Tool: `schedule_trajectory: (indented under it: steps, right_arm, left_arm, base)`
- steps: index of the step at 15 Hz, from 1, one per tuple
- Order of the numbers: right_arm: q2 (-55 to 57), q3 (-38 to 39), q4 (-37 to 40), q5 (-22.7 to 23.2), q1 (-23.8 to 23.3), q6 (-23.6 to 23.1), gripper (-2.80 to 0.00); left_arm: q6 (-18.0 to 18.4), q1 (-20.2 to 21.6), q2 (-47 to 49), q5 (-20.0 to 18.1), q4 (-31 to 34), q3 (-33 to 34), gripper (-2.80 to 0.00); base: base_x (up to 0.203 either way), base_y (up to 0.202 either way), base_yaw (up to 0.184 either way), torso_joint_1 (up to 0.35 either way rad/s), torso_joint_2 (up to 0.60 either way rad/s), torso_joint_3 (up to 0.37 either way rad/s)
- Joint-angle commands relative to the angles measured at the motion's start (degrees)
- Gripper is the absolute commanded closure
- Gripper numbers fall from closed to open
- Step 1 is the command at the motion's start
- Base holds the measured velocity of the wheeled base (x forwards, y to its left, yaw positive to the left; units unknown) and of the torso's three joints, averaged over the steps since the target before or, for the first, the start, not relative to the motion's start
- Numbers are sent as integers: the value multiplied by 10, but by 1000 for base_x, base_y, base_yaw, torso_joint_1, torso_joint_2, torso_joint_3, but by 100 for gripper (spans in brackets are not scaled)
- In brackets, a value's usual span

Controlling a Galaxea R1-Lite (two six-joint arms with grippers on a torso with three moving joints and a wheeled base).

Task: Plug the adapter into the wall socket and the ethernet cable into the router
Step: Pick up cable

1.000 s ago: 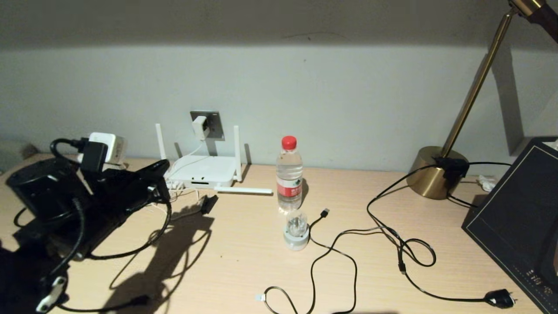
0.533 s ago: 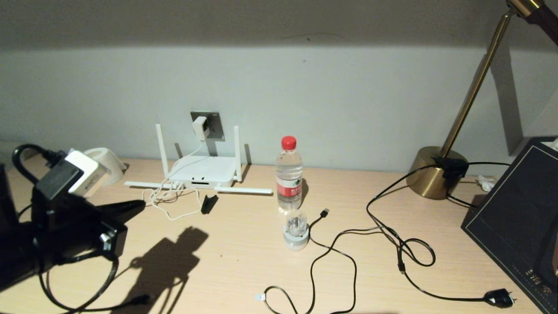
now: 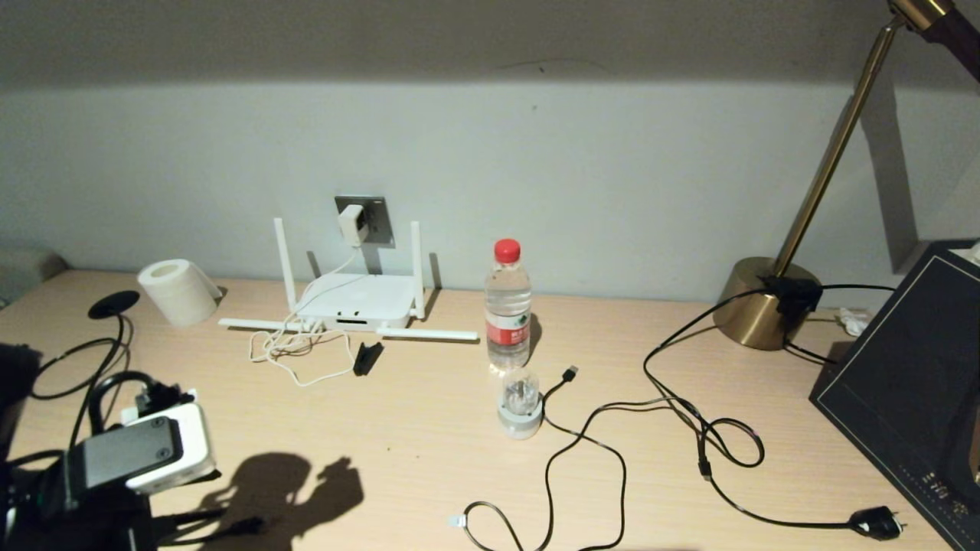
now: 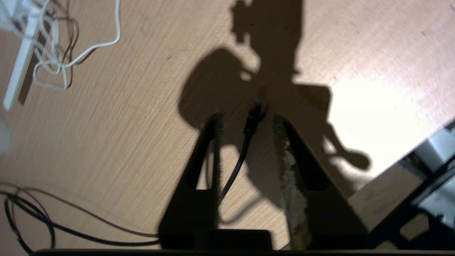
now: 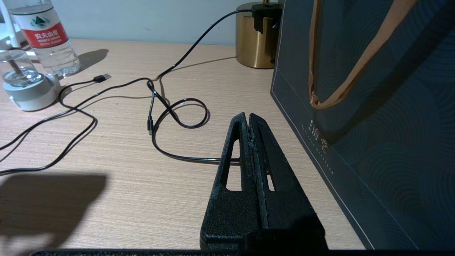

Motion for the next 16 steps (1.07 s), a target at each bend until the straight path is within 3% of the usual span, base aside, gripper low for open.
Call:
schedule_trajectory:
  steps: [1,4,7,16]
  right_arm:
    - [1,18,0,0,1,-1,0]
    - [1,18,0,0,0,-1,0]
    - [1,18,0,0,0,0,0]
    - [1,18,0,0,0,0,0]
  left_arm:
    - [35,0,22,-3,18,-18,-280]
    - [106,22,70,-10,79,-48,-280]
    - [231,105,130,-20,91,-76,-280]
    - [276,109,204,-34,83,-60,-280]
  base:
    - [0,0,0,0,0,0]
    - [0,0,0,0,0,0]
    - [0,0,0,0,0,0]
    - [0,0,0,0,0,0]
